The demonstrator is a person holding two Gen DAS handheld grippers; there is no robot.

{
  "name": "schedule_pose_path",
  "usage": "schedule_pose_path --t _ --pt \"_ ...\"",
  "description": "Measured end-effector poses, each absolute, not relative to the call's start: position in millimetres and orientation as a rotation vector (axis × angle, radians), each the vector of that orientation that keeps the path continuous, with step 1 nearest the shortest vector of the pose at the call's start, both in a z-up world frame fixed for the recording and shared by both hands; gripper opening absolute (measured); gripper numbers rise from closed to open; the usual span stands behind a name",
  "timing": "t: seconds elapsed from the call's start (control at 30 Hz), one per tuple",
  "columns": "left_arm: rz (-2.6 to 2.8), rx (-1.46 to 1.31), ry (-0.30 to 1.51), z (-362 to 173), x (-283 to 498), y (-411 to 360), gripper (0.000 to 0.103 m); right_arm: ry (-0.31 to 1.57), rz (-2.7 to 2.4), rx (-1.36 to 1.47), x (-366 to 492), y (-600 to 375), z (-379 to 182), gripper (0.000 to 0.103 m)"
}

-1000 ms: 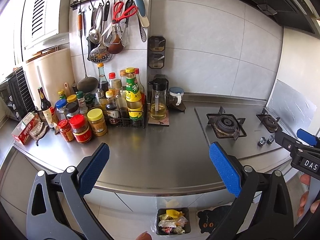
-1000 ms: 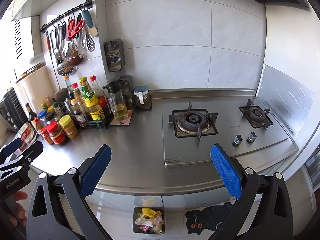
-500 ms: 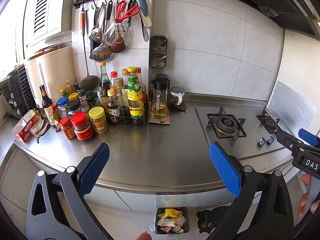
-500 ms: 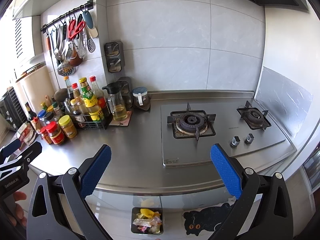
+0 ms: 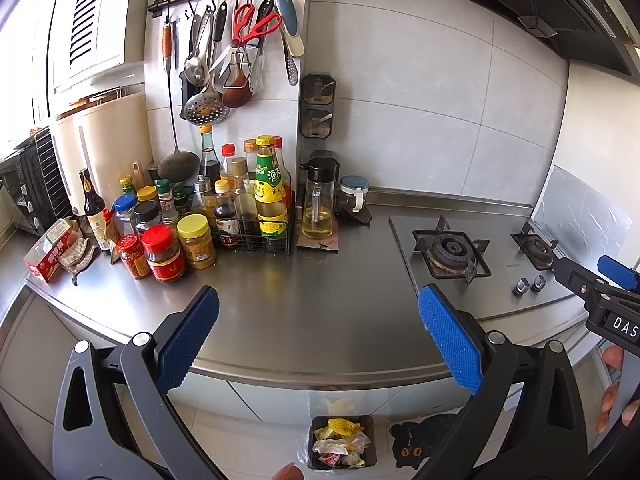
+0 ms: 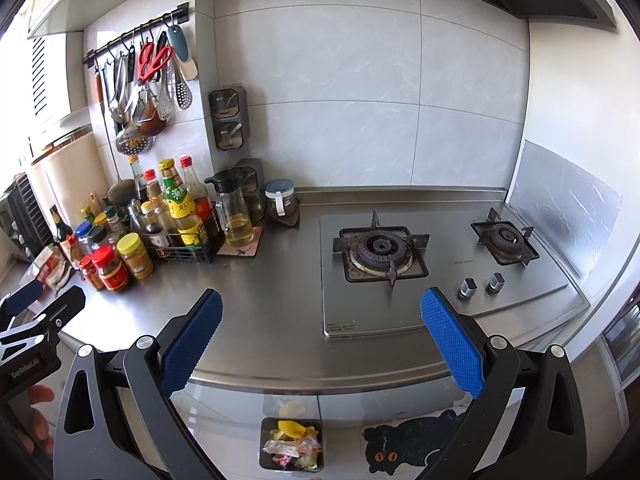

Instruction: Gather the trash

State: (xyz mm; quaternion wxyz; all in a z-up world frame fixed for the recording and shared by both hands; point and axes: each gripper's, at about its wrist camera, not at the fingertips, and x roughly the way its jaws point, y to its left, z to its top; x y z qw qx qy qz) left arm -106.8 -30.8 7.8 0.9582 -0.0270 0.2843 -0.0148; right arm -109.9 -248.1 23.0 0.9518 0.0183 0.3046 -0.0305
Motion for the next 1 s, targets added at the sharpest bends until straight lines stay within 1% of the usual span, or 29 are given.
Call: schedule_pose_path --t 1.0 --pt "-0.03 -0.061 0.577 7.7 -104.6 -27.6 0.095 0.621 -0.068 0.036 -106.8 -243.9 24.5 0.1"
